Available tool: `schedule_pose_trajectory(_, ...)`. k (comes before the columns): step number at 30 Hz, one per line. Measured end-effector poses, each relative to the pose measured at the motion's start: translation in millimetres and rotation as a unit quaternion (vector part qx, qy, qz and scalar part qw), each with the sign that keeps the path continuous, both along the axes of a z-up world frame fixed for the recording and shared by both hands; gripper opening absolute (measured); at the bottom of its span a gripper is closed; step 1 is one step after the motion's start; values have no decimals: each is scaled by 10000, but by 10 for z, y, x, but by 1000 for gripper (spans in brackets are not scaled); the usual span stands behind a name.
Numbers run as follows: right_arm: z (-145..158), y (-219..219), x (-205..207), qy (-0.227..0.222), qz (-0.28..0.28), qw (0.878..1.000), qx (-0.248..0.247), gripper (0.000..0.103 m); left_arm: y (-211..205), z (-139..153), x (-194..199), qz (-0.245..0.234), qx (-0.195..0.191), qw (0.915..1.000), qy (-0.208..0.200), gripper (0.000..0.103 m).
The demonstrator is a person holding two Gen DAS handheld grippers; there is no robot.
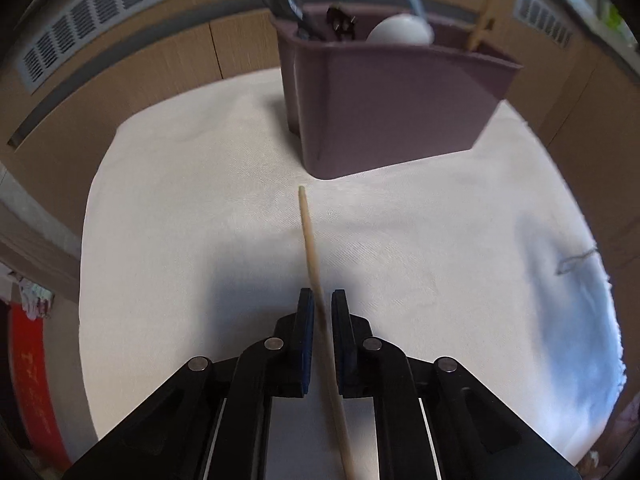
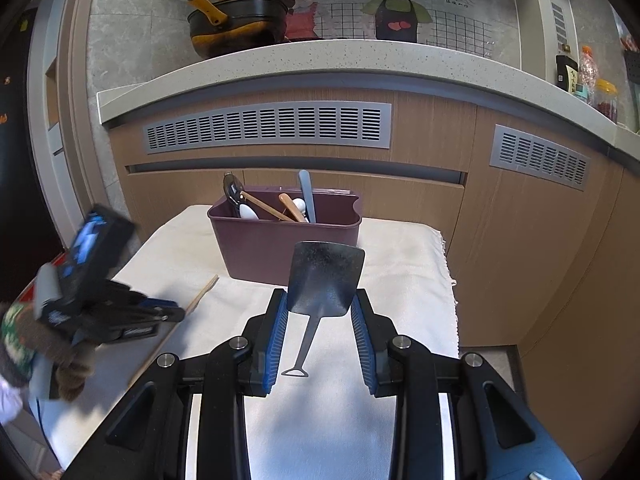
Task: Organize utensils
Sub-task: 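Close the left gripper on the wooden chopstick lying on the cloth, then lift the chopstick upright with the left gripper while the right gripper holds the shovel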
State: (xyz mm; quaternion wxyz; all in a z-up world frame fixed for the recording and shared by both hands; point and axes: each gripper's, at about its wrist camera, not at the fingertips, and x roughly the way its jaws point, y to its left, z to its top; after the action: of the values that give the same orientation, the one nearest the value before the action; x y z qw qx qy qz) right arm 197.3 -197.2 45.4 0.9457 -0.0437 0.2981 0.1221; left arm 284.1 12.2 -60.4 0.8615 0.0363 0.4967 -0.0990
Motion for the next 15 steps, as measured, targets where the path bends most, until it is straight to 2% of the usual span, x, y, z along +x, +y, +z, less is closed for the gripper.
schedule_pose_trajectory(3,7,13,-13,90,-23,9999,-43,30,55,46,-187,85,-322,9993,-191,9)
schedule_pose_trajectory(5,24,33,-37,108,-28,9999,-109,30,78,17,-180,135,-420,9990,-80,9)
schedule_pose_trajectory(8,72,57,-114,9,-11,9999,-169,30,144,-34,43,244,-446,9984,260,11)
schedule_pose_trajectory(9,79,59,-131,-5,-4,9999,-164,30,163,-40,163,296,-454,9978,394,15)
schedule_pose_trajectory(10,79,64,-140,-1,8,9999,-163,30,163,-42,249,350,-421,9973,489,24)
schedule_pose_trajectory(12,61,80,-144,21,36,9998,-179,30,139,-91,406,333,-390,9963,686,35)
schedule_pose_trajectory(15,18,83,-155,35,70,9998,-187,30,59,-134,612,392,-265,9957,792,35)
